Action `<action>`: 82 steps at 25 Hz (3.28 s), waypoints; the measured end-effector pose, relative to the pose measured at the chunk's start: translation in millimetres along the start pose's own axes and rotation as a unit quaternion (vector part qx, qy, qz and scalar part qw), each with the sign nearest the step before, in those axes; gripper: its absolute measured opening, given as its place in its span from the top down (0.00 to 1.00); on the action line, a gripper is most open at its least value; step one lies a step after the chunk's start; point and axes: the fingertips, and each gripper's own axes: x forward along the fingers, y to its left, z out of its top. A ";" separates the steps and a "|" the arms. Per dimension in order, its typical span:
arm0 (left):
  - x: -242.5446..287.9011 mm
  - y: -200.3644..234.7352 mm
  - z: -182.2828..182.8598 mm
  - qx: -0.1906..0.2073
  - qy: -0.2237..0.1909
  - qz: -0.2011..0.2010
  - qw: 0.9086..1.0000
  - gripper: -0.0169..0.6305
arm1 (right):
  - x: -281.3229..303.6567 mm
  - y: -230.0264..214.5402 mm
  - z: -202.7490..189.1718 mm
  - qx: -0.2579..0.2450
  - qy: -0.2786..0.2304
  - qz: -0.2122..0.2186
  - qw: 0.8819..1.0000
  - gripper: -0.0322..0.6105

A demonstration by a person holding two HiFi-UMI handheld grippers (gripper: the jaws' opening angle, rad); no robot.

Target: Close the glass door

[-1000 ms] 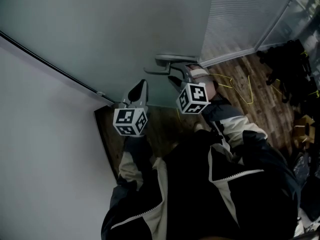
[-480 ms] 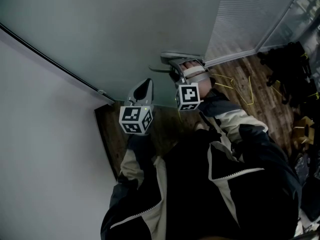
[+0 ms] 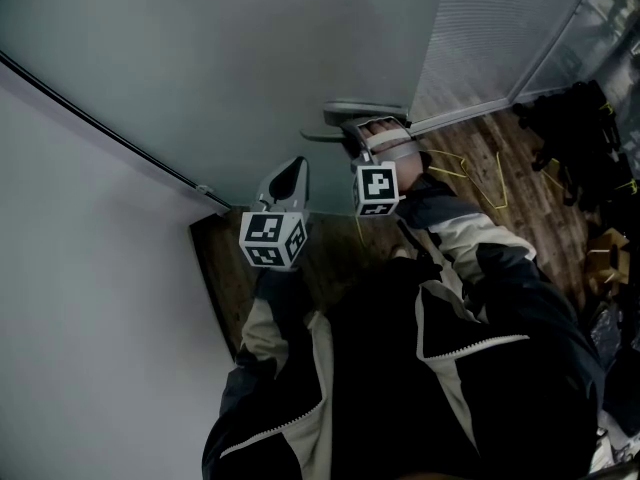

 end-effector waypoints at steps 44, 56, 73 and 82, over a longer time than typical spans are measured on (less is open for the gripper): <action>126.1 -10.3 39.8 -0.035 -0.014 0.120 0.992 0.96 | 253.9 -135.2 -99.6 -0.054 -0.022 -0.011 0.998 0.73; 113.3 -2.9 21.9 -0.060 0.006 0.171 0.983 0.96 | 307.1 -157.9 -106.7 -0.058 -0.037 -0.018 0.997 0.73; 108.4 4.5 14.4 -0.060 0.025 0.194 0.979 0.96 | 320.4 -163.2 -102.9 -0.061 -0.038 -0.015 0.997 0.73; 105.4 8.2 30.8 -0.060 0.005 0.200 0.978 0.96 | 307.1 -153.5 -103.8 -0.060 -0.039 0.024 0.997 0.72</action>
